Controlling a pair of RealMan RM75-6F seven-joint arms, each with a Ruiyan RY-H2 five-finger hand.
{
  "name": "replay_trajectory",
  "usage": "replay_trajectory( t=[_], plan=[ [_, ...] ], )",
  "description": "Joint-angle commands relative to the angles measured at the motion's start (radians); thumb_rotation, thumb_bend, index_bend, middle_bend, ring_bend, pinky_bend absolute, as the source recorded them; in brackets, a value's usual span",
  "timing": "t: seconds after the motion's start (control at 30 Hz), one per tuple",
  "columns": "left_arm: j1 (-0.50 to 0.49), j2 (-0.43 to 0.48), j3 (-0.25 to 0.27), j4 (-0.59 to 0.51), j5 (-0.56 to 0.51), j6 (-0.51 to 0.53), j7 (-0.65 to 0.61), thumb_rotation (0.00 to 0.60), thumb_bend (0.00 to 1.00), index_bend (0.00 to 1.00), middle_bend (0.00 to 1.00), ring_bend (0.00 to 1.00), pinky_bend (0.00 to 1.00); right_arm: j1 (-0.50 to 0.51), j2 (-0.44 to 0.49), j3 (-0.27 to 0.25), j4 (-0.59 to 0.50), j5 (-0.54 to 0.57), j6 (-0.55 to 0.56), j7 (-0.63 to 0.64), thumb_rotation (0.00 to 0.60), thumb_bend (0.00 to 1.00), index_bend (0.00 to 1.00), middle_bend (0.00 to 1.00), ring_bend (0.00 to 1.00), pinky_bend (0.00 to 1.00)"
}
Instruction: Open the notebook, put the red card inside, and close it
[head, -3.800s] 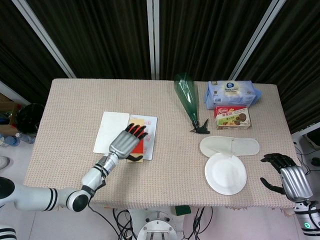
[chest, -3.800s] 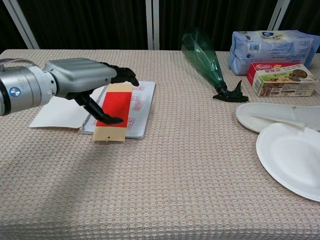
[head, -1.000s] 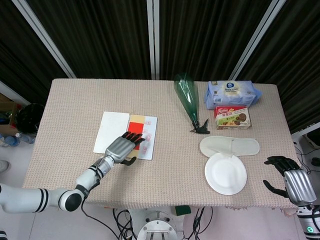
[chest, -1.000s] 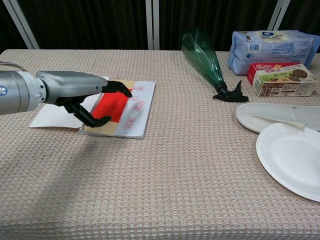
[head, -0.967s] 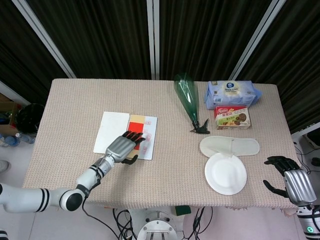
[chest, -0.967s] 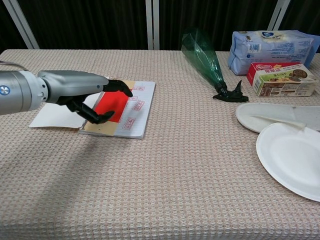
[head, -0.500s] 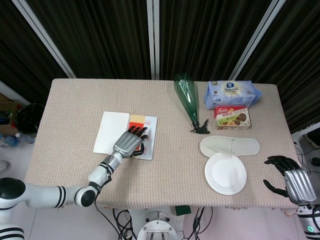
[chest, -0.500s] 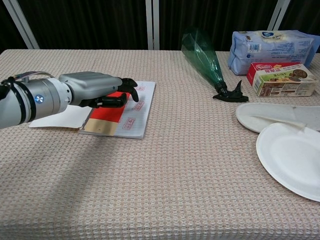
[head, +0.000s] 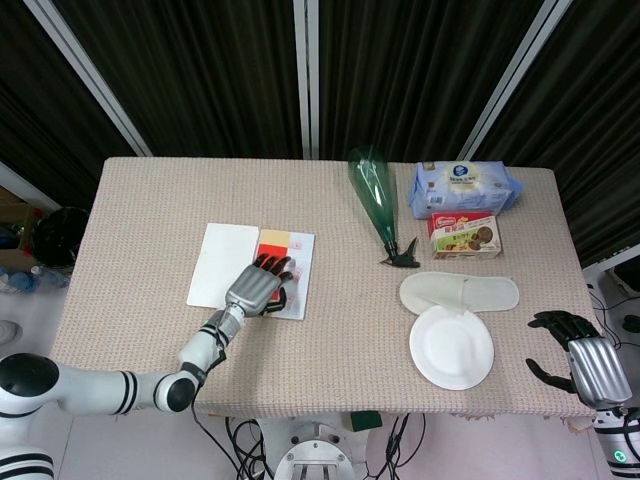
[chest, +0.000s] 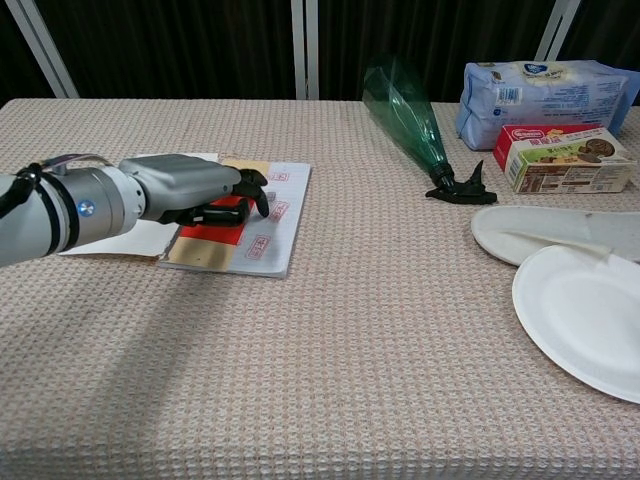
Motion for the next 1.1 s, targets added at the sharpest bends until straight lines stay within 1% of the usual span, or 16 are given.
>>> replay_trajectory(
  t=[0.03, 0.2, 0.7, 0.77, 0.9, 0.93, 1.0, 1.03, 1.07, 1.1],
  plan=[
    [-0.001, 0.000, 0.008, -0.001, -0.007, 0.018, 0.022, 0.000, 0.67, 0.24, 0.00, 0.00, 0.05, 0.000, 0.001, 0.000, 0.000, 0.000, 0.001, 0.000, 0.600, 0.17, 0.36, 0.27, 0.21, 0.27],
    [0.003, 0.004, 0.017, -0.008, -0.024, 0.046, 0.052, 0.000, 0.67, 0.25, 0.00, 0.00, 0.05, 0.001, 0.001, -0.001, -0.003, -0.001, -0.002, -0.002, 0.600, 0.17, 0.36, 0.27, 0.21, 0.27],
    [0.018, 0.027, 0.027, -0.021, -0.047, 0.062, 0.066, 0.000, 0.67, 0.26, 0.00, 0.00, 0.05, 0.003, 0.001, -0.002, -0.009, -0.004, -0.005, -0.011, 0.600, 0.17, 0.36, 0.27, 0.21, 0.27],
    [0.021, 0.026, 0.026, -0.023, -0.037, 0.065, 0.059, 0.000, 0.65, 0.24, 0.00, 0.00, 0.05, 0.003, 0.001, -0.002, -0.011, -0.004, -0.005, -0.012, 0.600, 0.17, 0.36, 0.27, 0.21, 0.27],
    [0.035, 0.027, 0.024, -0.032, 0.020, 0.082, 0.027, 0.000, 0.63, 0.18, 0.00, 0.00, 0.05, 0.003, 0.004, -0.002, -0.014, -0.005, -0.003, -0.014, 0.600, 0.17, 0.36, 0.27, 0.21, 0.27],
    [0.041, 0.029, 0.026, -0.034, 0.040, 0.088, 0.019, 0.009, 0.62, 0.17, 0.00, 0.00, 0.05, 0.003, 0.004, -0.002, -0.015, -0.006, -0.002, -0.014, 0.600, 0.17, 0.36, 0.27, 0.21, 0.27],
    [0.052, 0.036, 0.032, -0.040, 0.075, 0.107, 0.010, 0.045, 0.60, 0.16, 0.00, 0.00, 0.05, 0.003, 0.006, -0.002, -0.016, -0.007, -0.001, -0.015, 0.600, 0.17, 0.36, 0.27, 0.21, 0.27],
    [0.061, 0.042, 0.034, -0.047, 0.088, 0.116, 0.000, 0.116, 0.58, 0.15, 0.00, 0.00, 0.05, 0.002, 0.007, -0.002, -0.016, -0.007, 0.001, -0.014, 0.600, 0.17, 0.36, 0.27, 0.21, 0.27],
    [0.069, 0.049, 0.037, -0.053, 0.101, 0.124, -0.007, 0.160, 0.57, 0.14, 0.00, 0.00, 0.05, 0.001, 0.008, -0.002, -0.016, -0.006, 0.002, -0.013, 0.600, 0.17, 0.36, 0.27, 0.21, 0.27],
    [0.077, 0.057, 0.042, -0.058, 0.112, 0.131, -0.012, 0.242, 0.53, 0.13, 0.00, 0.00, 0.05, 0.001, 0.008, -0.002, -0.016, -0.006, 0.003, -0.012, 0.600, 0.17, 0.36, 0.27, 0.21, 0.27]
  ],
)
